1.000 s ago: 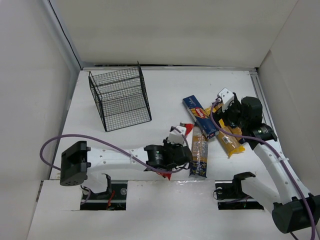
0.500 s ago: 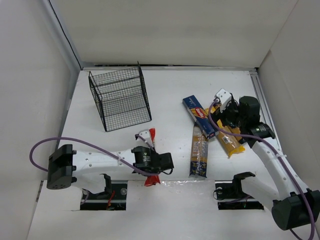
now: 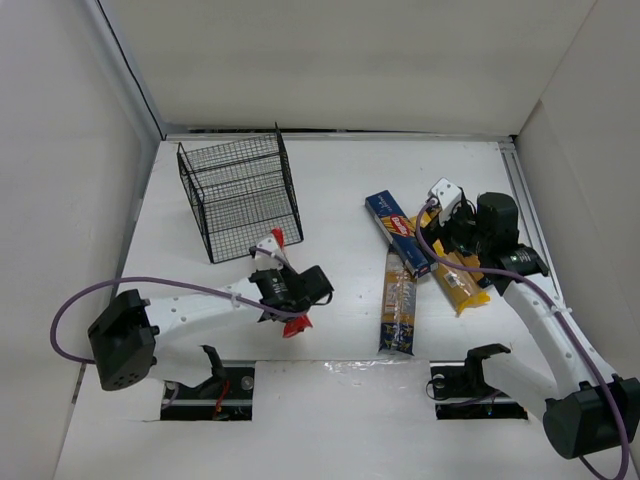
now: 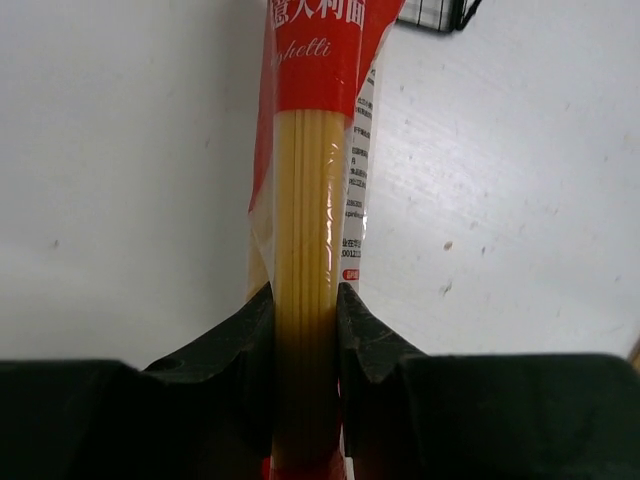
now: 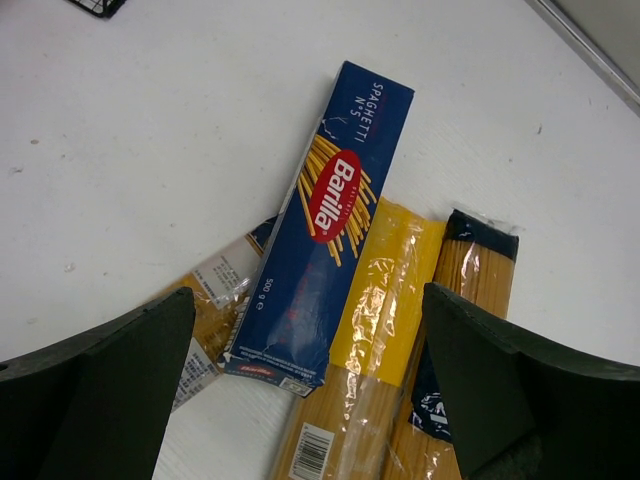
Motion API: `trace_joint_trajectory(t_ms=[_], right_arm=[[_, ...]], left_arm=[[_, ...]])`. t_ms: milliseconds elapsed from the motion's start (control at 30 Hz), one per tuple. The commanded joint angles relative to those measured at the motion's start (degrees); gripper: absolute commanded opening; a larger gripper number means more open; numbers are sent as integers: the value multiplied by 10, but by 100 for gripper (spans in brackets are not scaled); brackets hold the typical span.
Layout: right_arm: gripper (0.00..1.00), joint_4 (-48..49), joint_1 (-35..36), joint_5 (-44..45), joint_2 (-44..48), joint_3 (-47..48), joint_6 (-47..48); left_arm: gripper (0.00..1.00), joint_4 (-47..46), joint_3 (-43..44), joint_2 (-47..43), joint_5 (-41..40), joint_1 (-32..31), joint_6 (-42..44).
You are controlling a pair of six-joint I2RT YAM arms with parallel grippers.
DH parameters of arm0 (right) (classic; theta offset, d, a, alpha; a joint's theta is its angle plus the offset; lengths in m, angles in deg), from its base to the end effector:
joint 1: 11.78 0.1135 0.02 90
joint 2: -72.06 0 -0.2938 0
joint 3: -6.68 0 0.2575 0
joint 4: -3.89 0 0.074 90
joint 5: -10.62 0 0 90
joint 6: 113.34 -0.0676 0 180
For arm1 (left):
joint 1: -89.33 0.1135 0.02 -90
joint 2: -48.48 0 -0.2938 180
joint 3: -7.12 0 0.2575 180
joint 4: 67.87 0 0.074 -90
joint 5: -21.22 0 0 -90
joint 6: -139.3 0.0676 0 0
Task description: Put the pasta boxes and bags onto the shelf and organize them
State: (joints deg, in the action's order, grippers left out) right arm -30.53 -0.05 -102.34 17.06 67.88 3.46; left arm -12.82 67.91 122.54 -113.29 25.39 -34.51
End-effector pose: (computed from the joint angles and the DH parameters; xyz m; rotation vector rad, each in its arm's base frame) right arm 0.2174 0.0721 0.3176 -0.8961 1.8216 0.2476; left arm 0.1458 -0.1904 0.2233 -0.5727 2.2281 -0.1612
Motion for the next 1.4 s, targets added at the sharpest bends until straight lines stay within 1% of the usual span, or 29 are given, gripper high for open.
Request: trace_joint_trajectory(t_ms=[0,67,133,200,233,300,400,633,867,967,1000,1067,1100,1133,1267,1367], right_arm=[[99,23,4,0,-2,0,5],[99,23,4,0,-2,0,5],[99,23,4,0,-2,0,5],[99,23,4,0,-2,0,5],[99,23,4,0,-2,0,5],[99,23,4,0,-2,0,5],[99,18,4,0,-2,0,5],[99,18,4,0,-2,0,5],[99,18,4,0,-2,0,5],[99,18,4,0,-2,0,5],[99,18,4,0,-2,0,5],[99,18,4,0,-2,0,5],[99,18,4,0,-2,0,5],[99,18,4,0,-2,0,5],[99,18,4,0,-8,0,5],[99,12,4,5,-13,5,5]], left_arm=[[0,-94,-4,-33,-84,36,77],[0,-119,-4,-28,-84,57,92],[0,-143,-9,-28,-84,71,142],[0,-191,-9,-22,-69,97,183],[0,-208,-9,-16,-53,106,224],[0,-242,-9,-9,-40,130,248],[0,-260,-3,5,-20,142,270],[0,-267,8,41,16,142,283],[0,-262,13,68,39,142,263],[0,-267,39,91,60,142,286],[0,-262,46,91,65,132,286],[0,-247,59,98,39,117,269],[0,-229,60,103,39,116,249],[0,-229,68,103,30,116,249],[0,-223,89,115,6,130,239],[0,-245,95,126,11,163,246]])
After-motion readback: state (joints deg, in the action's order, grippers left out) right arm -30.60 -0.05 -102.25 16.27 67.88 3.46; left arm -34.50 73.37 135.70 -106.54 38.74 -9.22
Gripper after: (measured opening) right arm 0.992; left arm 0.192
